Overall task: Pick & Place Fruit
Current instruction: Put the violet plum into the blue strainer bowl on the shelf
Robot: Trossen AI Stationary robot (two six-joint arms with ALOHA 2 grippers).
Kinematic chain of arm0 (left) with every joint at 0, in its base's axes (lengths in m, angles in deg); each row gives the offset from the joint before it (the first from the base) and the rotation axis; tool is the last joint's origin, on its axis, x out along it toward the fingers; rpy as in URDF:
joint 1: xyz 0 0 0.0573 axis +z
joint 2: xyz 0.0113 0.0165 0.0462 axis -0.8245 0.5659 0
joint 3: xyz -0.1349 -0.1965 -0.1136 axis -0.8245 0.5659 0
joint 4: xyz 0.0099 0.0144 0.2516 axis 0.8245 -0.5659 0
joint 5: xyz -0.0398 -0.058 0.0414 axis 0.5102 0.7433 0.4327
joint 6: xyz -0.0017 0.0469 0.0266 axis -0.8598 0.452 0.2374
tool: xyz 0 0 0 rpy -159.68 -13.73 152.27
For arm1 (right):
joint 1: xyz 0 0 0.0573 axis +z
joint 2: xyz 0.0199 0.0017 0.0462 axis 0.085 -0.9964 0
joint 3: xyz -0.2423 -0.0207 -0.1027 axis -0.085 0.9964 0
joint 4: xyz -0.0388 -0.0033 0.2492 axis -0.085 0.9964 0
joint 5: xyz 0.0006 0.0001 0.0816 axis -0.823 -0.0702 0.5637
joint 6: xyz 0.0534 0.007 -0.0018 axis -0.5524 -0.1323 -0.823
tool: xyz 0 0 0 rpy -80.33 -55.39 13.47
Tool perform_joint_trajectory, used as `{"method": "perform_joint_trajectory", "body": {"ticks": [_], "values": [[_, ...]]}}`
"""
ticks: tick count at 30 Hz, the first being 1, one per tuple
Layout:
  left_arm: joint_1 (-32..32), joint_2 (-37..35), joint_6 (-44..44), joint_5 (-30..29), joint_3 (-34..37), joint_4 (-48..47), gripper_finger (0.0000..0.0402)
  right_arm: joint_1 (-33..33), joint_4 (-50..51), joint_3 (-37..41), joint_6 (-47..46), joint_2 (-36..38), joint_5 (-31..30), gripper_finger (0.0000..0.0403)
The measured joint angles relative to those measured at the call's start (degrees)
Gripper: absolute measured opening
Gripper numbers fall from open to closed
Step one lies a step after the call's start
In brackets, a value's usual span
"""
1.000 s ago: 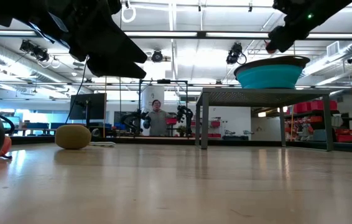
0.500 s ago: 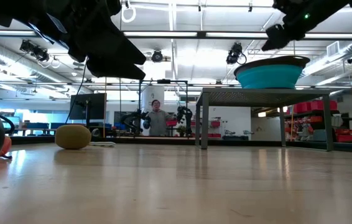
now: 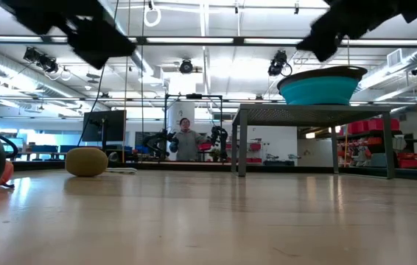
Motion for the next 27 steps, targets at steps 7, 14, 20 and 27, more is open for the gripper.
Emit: {"method": "perform_joint_trajectory", "body": {"ticks": [7, 14, 20, 27], "values": [[-7.28, 0.04, -8.55, -0.5, -5.74, -14.21, 0.0259, 6.99, 0.77, 0.02, 0.07, -9.04, -3.64, 0.0238], [-12.53, 0.1, -14.17, -4.02, -10.23, -21.48, 0.0305, 10.28, -4.04, 0.02, -0.9, -14.04, -4.0, 0.0238], [-13.98, 5.98, -19.04, -1.16, -10.24, -21.51, 0.0376, 12.63, -4.9, 0.02, -1.15, -14.66, -5.49, 0.0238], [-14.03, 12.39, -19.9, 0.2, -10.25, -19.98, 0.0397, 13.89, -4.9, 0.02, -2.44, -14.51, -5.83, 0.0238]]}}
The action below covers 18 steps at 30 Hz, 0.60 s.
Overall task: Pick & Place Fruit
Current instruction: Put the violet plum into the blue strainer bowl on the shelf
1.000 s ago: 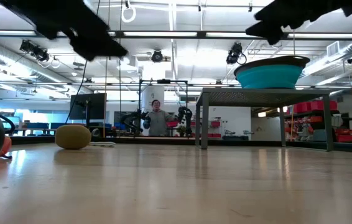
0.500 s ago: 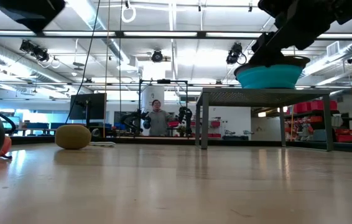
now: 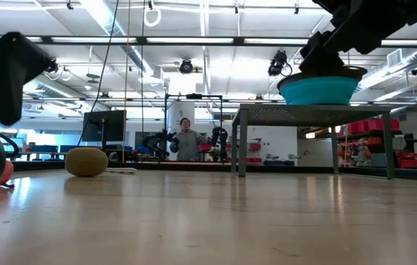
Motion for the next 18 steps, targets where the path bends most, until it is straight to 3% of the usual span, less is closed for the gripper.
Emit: {"method": "perform_joint_trajectory", "body": {"ticks": [11, 18], "values": [[0.0, 9.4, 1.61, -0.43, 0.02, 4.77, 0.0395, -0.04, 0.02, 0.0, -1.07, 0.0, -1.14, 0.0238], [0.04, 10.0, 2.64, 0.85, 0.02, 5.22, 0.0378, -0.02, 0.02, 0.0, -1.07, 0.02, -1.3, 0.0238]]}}
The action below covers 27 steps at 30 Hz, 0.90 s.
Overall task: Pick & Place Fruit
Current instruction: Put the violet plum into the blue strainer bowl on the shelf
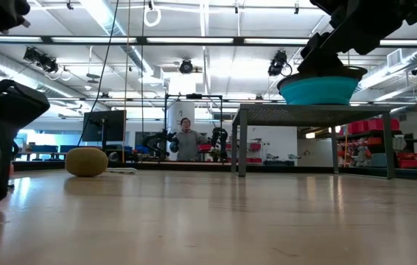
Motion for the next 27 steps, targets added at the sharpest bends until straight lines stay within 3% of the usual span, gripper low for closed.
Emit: {"method": "perform_joint_trajectory", "body": {"ticks": [18, 27], "values": [[0.27, -0.29, 0.55, -2.76, 0.0, 1.36, 0.0346, 0.02, -0.03, 0.0, -0.61, 0.0, -0.19, 0.0238], [1.65, -0.29, 1.66, -2.77, -0.33, -1.49, 0.0246, 0.02, -0.07, 0.0, -0.61, 0.0, -0.19, 0.0238]]}}
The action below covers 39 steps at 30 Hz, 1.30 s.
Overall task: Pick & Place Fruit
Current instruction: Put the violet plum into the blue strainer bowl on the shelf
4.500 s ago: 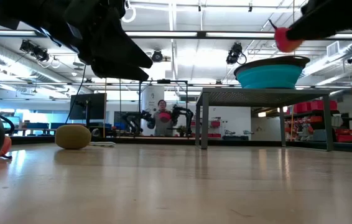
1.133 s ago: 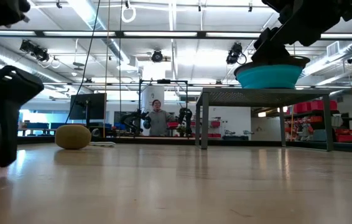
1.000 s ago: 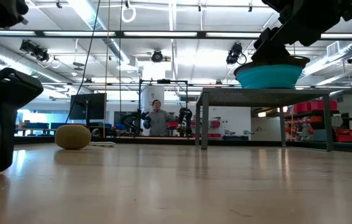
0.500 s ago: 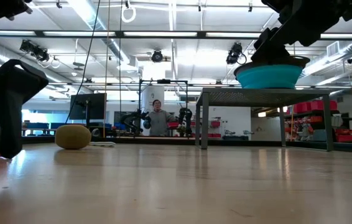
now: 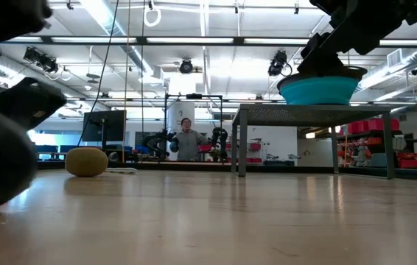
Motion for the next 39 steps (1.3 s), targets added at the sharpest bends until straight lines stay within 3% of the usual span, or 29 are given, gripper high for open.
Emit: {"method": "perform_joint_trajectory", "body": {"ticks": [6, 8, 12, 18, 21, 27, 34, 39], "values": [[2.8, 0.0, 6.03, -1.19, -2.79, 0.02, 0.0245, 0.51, -2.37, 0.0, -0.92, -0.11, 0.0, 0.0238], [3.84, 0.0, 9.22, -4.11, -3.9, -0.2, 0.0248, 1.23, -4.14, 0.0, -0.98, -0.11, 0.0, 0.0238], [6.92, 0.0, 16.57, -18.81, -5.83, 0.16, 0.0273, 3.59, -10.51, 0.0, -1.06, -1.26, -1.47, 0.0238], [12.52, -0.02, 38.62, -35.64, -6.27, 9.76, 0.0255, 5.94, -15.87, 0.02, -3.49, -5.66, -14.48, 0.0238], [15.05, -0.02, 50.32, -35.97, -6.27, 16.41, 0.0248, 5.9, -16.79, 0.02, -4.47, -7.18, -18.78, 0.0238], [18.25, -0.02, 67.56, -33.58, -6.25, 26.67, 0.027, 5.79, -25.53, 0.02, -1.08, -9.74, -19.07, 0.0238], [19.72, -0.02, 78.57, -33.29, -6.27, 31.67, 0.026, 4.15, -29.37, 0.02, 1.29, -10.29, -20.79, 0.0252], [20.22, -0.03, 85.46, -32.92, -6.26, 34.43, 0.026, 2.46, -30.27, 0.02, -1.18, -10.29, -18.78, 0.0279]]}}
